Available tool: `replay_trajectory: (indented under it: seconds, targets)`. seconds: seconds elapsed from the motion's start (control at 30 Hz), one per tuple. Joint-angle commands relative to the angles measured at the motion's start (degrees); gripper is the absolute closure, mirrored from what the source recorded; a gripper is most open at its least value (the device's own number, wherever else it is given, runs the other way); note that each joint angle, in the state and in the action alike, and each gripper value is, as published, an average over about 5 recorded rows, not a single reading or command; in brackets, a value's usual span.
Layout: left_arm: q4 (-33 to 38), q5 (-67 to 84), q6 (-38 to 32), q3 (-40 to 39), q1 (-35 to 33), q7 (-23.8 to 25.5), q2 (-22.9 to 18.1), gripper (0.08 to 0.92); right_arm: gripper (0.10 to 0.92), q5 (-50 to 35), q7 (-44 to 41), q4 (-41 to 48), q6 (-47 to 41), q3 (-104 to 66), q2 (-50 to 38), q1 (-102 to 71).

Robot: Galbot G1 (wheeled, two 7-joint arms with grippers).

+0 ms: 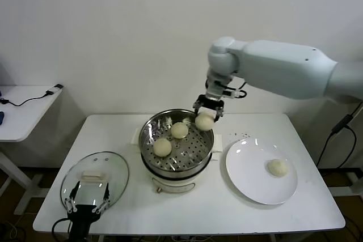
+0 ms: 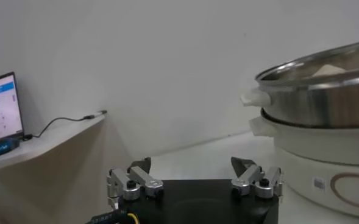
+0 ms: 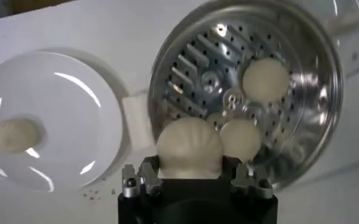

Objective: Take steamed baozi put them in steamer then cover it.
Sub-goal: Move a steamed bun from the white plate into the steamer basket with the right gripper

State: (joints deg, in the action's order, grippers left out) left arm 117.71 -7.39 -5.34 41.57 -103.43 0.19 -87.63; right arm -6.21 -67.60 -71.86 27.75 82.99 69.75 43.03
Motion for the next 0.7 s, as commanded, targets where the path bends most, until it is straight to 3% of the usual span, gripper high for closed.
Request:
replay_trajectory:
  seconds: [0.03, 0.7]
  targets:
    - [-0.47, 0.38, -0.2, 0.09, -0.53, 0.03, 0.31, 0.177, 0.355, 2.0, -0.69, -0.48, 3.39, 0.18, 9.66, -5.72]
    - [-0.92, 1.23, -0.25, 0.56, -1.11, -0.02, 0.51, 0.177, 0.352, 6.37, -0.13, -1.21, 6.29, 1.25, 9.98, -10.85]
